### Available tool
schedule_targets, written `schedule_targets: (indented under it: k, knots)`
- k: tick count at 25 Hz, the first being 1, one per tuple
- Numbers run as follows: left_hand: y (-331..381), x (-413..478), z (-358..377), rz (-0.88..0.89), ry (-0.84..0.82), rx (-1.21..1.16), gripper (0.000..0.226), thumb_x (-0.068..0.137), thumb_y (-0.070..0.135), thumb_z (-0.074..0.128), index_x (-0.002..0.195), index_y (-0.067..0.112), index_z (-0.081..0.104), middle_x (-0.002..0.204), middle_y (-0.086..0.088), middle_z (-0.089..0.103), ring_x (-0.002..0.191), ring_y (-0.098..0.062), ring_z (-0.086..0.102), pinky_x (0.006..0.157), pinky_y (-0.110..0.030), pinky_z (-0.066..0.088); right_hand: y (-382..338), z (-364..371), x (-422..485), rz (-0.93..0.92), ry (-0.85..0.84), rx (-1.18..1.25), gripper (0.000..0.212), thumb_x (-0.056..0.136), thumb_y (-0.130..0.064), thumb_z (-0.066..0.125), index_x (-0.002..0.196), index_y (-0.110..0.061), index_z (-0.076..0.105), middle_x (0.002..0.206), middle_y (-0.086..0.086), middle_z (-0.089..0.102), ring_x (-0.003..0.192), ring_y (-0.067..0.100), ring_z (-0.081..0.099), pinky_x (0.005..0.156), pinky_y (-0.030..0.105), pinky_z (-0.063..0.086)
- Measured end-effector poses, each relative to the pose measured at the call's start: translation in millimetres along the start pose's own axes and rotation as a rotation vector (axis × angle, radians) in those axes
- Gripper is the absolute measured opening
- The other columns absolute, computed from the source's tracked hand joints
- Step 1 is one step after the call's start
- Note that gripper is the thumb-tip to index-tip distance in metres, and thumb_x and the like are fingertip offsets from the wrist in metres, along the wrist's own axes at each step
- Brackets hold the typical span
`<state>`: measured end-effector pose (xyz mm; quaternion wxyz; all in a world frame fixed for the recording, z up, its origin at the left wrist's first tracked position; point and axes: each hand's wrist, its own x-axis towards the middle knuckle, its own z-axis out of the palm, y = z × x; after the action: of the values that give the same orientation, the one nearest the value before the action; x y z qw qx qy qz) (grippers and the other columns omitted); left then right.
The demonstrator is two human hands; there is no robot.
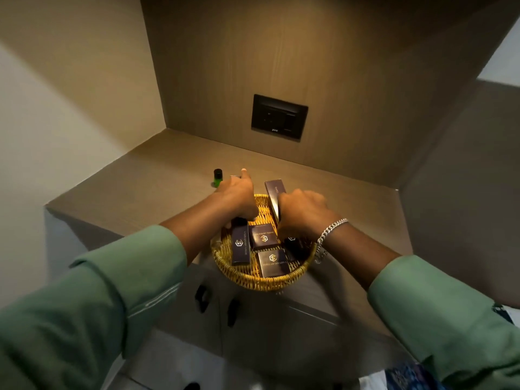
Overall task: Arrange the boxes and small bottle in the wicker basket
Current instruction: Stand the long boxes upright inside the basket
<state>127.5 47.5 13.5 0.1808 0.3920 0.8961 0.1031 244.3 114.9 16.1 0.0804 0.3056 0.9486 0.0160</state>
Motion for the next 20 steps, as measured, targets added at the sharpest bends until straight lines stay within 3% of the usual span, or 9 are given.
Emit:
schedule_targets:
  k: [4,6,8,11,15,18,20]
  knots:
    - [-5,4,-10,0.059,0.102,0.192,0.075,0.067,0.038,0.082,0.126,0.012,0.045,0.095,-0.008,0.055,0.086,-0.025,0.059,0.066,-0.035,0.053,2,2,-3,-0.028,0.049,-0.080,0.025,0.078,-0.038,0.071,0.091,-0.020,0.061,0.062,-0.004,0.040,0.071,0.021,0.052,0.063,0.031,0.045]
    - [-14,10,-16,0.089,0.140,0.250,0.077,0.064,0.050,0.080,0.124,0.015,0.046,0.111,-0.010,0.054,0.099,-0.029,0.054,0.077,-0.040,0.052,3,5,-4,-0.056,0.108,-0.082,0.023,0.080,-0.038,0.070,0.089,-0.019,0.060,0.062,-0.004,0.038,0.072,0.022,0.050,0.061,0.032,0.044]
    - [-26,16,-19,0.106,0.048,0.175,0.075,0.066,0.051,0.078,0.125,0.016,0.048,0.118,-0.009,0.056,0.105,-0.030,0.054,0.088,-0.047,0.052,6,9,-4,-0.088,0.145,-0.069,0.025,0.080,-0.038,0.070,0.083,-0.020,0.054,0.063,-0.002,0.039,0.073,0.023,0.047,0.061,0.033,0.043]
    - [-41,18,-19,0.095,-0.009,0.037,0.070,0.067,0.045,0.080,0.122,0.015,0.050,0.112,-0.009,0.060,0.099,-0.028,0.058,0.086,-0.048,0.054,14,12,-4,-0.099,0.157,-0.069,0.028,0.078,-0.041,0.070,0.080,-0.016,0.057,0.065,-0.001,0.048,0.070,0.022,0.050,0.061,0.034,0.048]
    - [-57,16,-23,0.067,0.015,0.041,0.077,0.065,0.049,0.081,0.124,0.014,0.047,0.117,-0.011,0.060,0.101,-0.028,0.058,0.085,-0.048,0.054,24,12,-3,-0.104,0.125,-0.063,0.027,0.076,-0.040,0.074,0.088,-0.017,0.068,0.079,0.001,0.068,0.076,0.020,0.062,0.066,0.036,0.056]
    - [-61,9,-25,0.076,0.003,0.004,0.083,0.066,0.050,0.079,0.130,0.014,0.042,0.126,-0.013,0.057,0.109,-0.029,0.055,0.089,-0.048,0.053,28,6,0,-0.100,0.052,-0.009,0.023,0.079,-0.038,0.074,0.089,-0.018,0.070,0.079,-0.001,0.069,0.074,0.016,0.064,0.066,0.034,0.058]
    - [-61,-2,-24,0.132,0.088,-0.037,0.084,0.068,0.050,0.078,0.134,0.016,0.040,0.134,-0.011,0.053,0.118,-0.030,0.051,0.094,-0.049,0.050,30,-3,6,-0.101,0.037,0.066,0.018,0.081,-0.036,0.073,0.087,-0.019,0.072,0.077,-0.001,0.071,0.071,0.015,0.066,0.065,0.035,0.059]
